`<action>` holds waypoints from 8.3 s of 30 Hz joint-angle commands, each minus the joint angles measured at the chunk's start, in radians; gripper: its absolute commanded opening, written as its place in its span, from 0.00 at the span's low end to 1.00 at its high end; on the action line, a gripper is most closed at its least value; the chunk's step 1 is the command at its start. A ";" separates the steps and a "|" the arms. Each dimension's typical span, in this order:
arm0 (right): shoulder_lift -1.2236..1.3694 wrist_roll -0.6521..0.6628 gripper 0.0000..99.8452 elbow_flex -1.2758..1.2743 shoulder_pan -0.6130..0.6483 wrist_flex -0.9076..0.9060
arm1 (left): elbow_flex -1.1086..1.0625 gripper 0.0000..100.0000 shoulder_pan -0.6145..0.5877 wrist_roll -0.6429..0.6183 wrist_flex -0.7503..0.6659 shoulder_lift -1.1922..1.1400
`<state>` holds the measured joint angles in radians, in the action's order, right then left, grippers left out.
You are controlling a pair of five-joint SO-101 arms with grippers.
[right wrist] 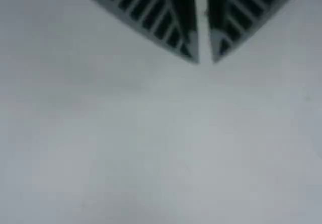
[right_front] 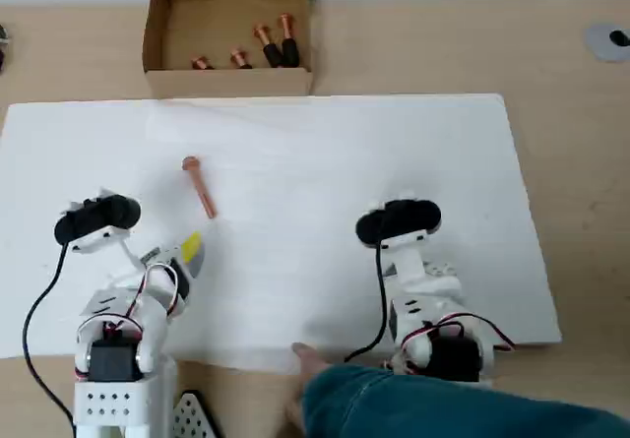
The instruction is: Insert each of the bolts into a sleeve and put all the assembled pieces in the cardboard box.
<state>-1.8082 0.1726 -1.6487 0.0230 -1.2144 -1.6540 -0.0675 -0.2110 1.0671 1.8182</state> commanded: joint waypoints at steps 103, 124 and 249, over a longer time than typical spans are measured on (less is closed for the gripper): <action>-0.111 0.005 0.01 -0.005 0.093 0.031 | 0.005 0.23 0.005 -0.008 -0.018 0.007; 0.186 0.146 0.11 0.438 0.087 -0.008 | 0.005 0.23 0.089 -0.003 -0.020 0.007; 2.678 0.729 0.17 2.416 0.211 -0.525 | 1.659 0.23 -0.029 -0.081 0.307 -2.040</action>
<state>0.8631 0.8907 0.7434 0.2716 -1.7285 -0.0476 -0.0598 -0.3168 1.3617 -0.2348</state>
